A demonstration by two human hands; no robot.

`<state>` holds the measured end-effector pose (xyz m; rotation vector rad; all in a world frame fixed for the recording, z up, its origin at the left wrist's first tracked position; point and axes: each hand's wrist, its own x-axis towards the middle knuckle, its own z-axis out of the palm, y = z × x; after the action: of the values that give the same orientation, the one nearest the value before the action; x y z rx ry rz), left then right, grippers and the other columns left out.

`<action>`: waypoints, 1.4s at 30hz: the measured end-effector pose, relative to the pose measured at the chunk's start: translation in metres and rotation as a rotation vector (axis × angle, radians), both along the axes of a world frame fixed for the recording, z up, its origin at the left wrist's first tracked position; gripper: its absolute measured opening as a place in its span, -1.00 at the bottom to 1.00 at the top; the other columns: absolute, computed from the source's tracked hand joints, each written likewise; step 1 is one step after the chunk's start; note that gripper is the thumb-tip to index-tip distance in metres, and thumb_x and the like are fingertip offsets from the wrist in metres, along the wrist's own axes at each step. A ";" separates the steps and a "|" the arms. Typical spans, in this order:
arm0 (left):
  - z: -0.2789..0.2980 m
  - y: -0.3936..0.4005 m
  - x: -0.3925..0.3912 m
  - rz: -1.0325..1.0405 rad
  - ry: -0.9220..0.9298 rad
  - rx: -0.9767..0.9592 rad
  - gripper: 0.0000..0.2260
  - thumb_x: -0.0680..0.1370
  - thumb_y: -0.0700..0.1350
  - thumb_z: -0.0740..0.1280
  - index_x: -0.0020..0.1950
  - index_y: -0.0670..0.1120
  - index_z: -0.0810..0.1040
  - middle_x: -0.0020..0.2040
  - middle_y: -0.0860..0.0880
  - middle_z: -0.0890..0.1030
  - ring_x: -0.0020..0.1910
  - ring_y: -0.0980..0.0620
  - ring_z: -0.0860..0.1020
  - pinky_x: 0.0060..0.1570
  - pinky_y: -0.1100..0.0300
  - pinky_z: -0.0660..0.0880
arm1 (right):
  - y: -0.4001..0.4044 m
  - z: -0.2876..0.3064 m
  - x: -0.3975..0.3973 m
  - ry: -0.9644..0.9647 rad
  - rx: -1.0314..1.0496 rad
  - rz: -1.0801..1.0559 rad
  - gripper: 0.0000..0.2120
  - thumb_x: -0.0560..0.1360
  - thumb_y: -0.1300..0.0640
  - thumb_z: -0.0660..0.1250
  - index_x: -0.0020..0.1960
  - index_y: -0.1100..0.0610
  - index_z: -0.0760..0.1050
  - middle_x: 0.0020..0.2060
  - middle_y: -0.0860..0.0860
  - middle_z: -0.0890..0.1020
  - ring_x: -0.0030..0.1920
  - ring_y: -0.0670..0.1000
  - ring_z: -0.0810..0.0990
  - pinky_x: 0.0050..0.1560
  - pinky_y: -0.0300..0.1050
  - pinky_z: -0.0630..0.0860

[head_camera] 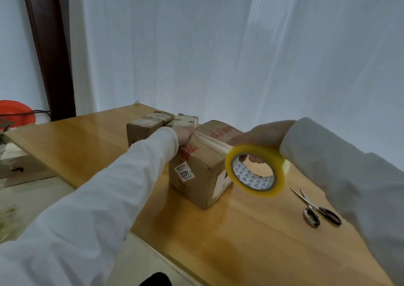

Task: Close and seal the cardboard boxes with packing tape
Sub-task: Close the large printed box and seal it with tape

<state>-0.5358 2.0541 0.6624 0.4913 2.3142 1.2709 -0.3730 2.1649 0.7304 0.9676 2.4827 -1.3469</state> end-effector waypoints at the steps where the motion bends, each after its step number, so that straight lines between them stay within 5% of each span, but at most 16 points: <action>1: -0.002 -0.002 -0.003 -0.006 0.018 -0.011 -0.61 0.65 0.12 0.00 0.33 -0.09 0.34 0.05 -0.15 0.53 -0.18 -0.01 0.39 -0.15 0.26 0.29 | 0.002 -0.011 0.003 -0.050 -0.015 0.007 -0.65 0.49 -0.14 0.35 -0.02 0.16 0.55 -0.25 0.08 0.60 -0.48 -0.08 0.51 -0.45 -0.27 0.48; 2: -0.002 -0.002 -0.005 -0.022 0.034 -0.021 -0.58 0.65 0.13 0.01 0.36 -0.11 0.33 0.12 -0.17 0.52 -0.15 -0.03 0.39 -0.11 0.24 0.29 | 0.006 -0.025 0.005 -0.073 -0.050 0.000 -0.63 0.49 -0.15 0.33 0.00 0.17 0.55 -0.22 0.08 0.58 -0.46 -0.07 0.49 -0.44 -0.26 0.47; 6: 0.001 0.001 0.001 -0.014 0.002 -0.035 -0.65 0.66 0.09 0.03 -0.13 -0.11 0.38 -0.38 -0.12 0.48 -0.43 0.04 0.43 -0.43 0.27 0.32 | 0.017 -0.068 0.018 -0.016 -0.141 -0.031 -0.54 0.52 -0.23 0.21 -0.21 0.17 0.51 -0.45 0.06 0.54 -0.52 -0.07 0.47 -0.46 -0.27 0.48; 8: -0.001 0.002 -0.004 -0.027 0.017 -0.053 -0.55 0.64 0.17 0.04 0.12 -0.19 0.46 -0.05 -0.18 0.57 -0.14 -0.03 0.53 -0.10 0.26 0.39 | 0.022 -0.074 0.030 0.067 -0.219 0.014 -0.55 0.45 -0.23 0.22 -0.20 0.18 0.53 -0.44 0.08 0.57 -0.49 -0.04 0.53 -0.41 -0.22 0.53; 10: -0.002 0.003 -0.008 -0.013 0.004 -0.065 -0.41 0.61 0.23 0.05 0.43 -0.19 0.29 0.26 -0.21 0.48 0.18 -0.14 0.47 0.17 0.11 0.34 | 0.026 -0.075 0.039 0.108 -0.291 0.074 -0.59 0.36 -0.17 0.25 -0.15 0.19 0.52 -0.40 0.09 0.60 -0.43 -0.02 0.58 -0.33 -0.20 0.56; 15: 0.000 0.003 -0.007 -0.027 0.005 -0.103 -0.31 0.56 0.31 0.07 0.50 -0.18 0.21 0.37 -0.20 0.41 0.27 -0.15 0.43 0.29 0.05 0.28 | 0.026 -0.080 0.030 0.135 -0.257 0.082 -0.56 0.50 -0.18 0.16 -0.18 0.19 0.51 -0.51 0.06 0.56 -0.52 -0.04 0.53 -0.40 -0.20 0.53; 19: -0.002 0.007 -0.014 -0.038 0.030 -0.141 -0.32 0.59 0.27 0.04 0.52 -0.19 0.14 0.47 -0.19 0.26 0.42 -0.16 0.28 0.39 0.03 0.17 | 0.033 -0.070 0.020 0.195 -0.273 0.064 -0.51 0.34 -0.23 0.29 -0.12 0.22 0.58 -0.51 0.05 0.49 -0.52 -0.06 0.43 -0.46 -0.24 0.45; 25: -0.004 -0.008 -0.036 -0.013 -0.089 -0.083 -0.40 0.62 0.19 0.07 0.50 -0.21 0.17 0.42 -0.22 0.34 0.37 -0.16 0.35 0.26 0.08 0.31 | 0.039 -0.042 0.010 0.460 -0.600 0.125 -0.41 0.16 -0.10 0.52 0.02 0.30 0.55 -0.45 0.07 0.57 -0.46 -0.02 0.55 -0.36 -0.14 0.57; 27: -0.007 -0.015 -0.041 -0.049 -0.171 -0.005 -0.43 0.63 0.16 0.06 0.48 -0.23 0.21 0.34 -0.23 0.44 0.31 -0.13 0.42 0.24 0.13 0.33 | 0.036 -0.033 0.001 0.528 -0.626 0.148 -0.53 0.21 -0.08 0.51 -0.06 0.25 0.65 -0.43 0.07 0.58 -0.44 -0.01 0.55 -0.24 -0.09 0.63; 29: -0.008 -0.019 -0.041 0.000 -0.203 0.068 -0.50 0.63 0.10 0.13 0.41 -0.25 0.32 0.01 -0.20 0.58 -0.06 -0.12 0.55 -0.09 0.17 0.49 | 0.028 -0.023 -0.009 0.519 -0.599 0.135 -0.66 0.36 -0.07 0.36 -0.13 0.21 0.67 -0.45 0.06 0.56 -0.46 -0.03 0.53 -0.20 -0.09 0.61; 31: -0.010 -0.022 -0.045 0.101 0.004 0.069 -0.65 0.62 0.03 0.20 0.22 -0.22 0.49 -0.16 -0.18 0.58 -0.31 -0.03 0.48 -0.32 0.22 0.48 | 0.020 -0.013 -0.018 0.493 -0.567 0.096 -0.64 0.40 -0.09 0.26 -0.12 0.19 0.62 -0.51 0.02 0.52 -0.52 -0.07 0.48 -0.34 -0.20 0.56; 33: -0.012 -0.026 -0.052 0.157 0.302 0.074 -0.67 0.57 0.15 0.21 -0.02 -0.10 0.56 -0.07 -0.10 0.64 -0.21 -0.03 0.53 -0.12 0.15 0.51 | 0.013 -0.004 -0.025 0.464 -0.520 0.060 -0.65 0.48 -0.11 0.24 -0.13 0.19 0.56 -0.55 -0.01 0.49 -0.58 -0.10 0.44 -0.47 -0.29 0.48; 38: -0.014 -0.037 -0.035 -0.253 0.189 0.208 -0.38 0.34 0.48 0.21 0.19 0.08 0.50 0.09 0.10 0.57 0.07 0.05 0.54 0.20 0.04 0.42 | 0.001 0.007 -0.042 0.421 -0.424 0.041 -0.61 0.55 -0.14 0.21 -0.20 0.17 0.52 -0.57 -0.02 0.48 -0.60 -0.11 0.43 -0.54 -0.33 0.44; 42: -0.035 -0.037 -0.043 -0.130 0.219 0.326 -0.43 0.29 0.43 0.22 0.20 0.19 0.48 0.14 0.12 0.57 0.09 0.09 0.54 0.23 0.05 0.43 | -0.005 0.003 -0.050 0.432 -0.464 0.067 -0.59 0.51 -0.19 0.21 -0.17 0.17 0.51 -0.51 0.00 0.50 -0.54 -0.10 0.47 -0.43 -0.32 0.52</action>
<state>-0.5791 2.0167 0.6270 0.9158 2.2075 1.6058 -0.4225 2.1600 0.7339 0.5267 2.2552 -2.1621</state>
